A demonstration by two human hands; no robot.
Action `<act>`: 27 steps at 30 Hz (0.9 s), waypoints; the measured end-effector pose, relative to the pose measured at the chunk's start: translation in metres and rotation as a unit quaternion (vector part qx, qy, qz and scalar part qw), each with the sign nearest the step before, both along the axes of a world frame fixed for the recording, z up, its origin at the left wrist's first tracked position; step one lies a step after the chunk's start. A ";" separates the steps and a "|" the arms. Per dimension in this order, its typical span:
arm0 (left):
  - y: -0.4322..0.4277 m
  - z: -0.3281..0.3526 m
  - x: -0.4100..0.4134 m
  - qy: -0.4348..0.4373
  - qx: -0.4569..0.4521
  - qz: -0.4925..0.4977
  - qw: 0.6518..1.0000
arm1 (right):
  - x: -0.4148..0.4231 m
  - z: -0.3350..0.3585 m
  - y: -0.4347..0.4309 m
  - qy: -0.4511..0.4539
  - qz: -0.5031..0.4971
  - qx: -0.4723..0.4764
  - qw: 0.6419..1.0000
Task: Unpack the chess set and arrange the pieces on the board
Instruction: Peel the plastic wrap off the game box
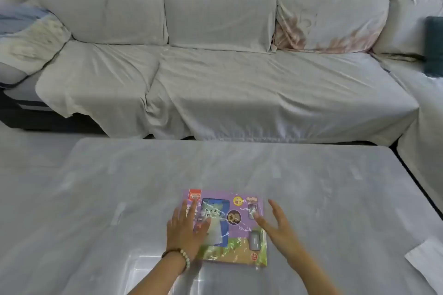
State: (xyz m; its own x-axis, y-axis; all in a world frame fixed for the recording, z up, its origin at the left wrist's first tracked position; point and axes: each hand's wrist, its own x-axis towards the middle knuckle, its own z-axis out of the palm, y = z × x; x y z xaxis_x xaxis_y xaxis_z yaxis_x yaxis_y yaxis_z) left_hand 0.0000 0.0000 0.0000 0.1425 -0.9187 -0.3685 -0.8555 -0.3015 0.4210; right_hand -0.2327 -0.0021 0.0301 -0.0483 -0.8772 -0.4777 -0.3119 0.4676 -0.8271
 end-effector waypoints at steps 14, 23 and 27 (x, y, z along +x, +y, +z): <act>-0.023 -0.111 -0.014 -0.151 -0.187 -0.121 0.963 | 0.009 -0.149 0.000 0.155 0.001 -0.146 0.977; -0.020 -0.109 -0.016 -0.137 -0.183 -0.137 0.964 | 0.005 -0.152 -0.006 0.047 -0.034 -0.103 0.993; -0.016 -0.093 -0.011 0.024 -0.193 -0.092 0.977 | 0.006 -0.125 -0.003 -0.081 -0.039 -0.038 0.995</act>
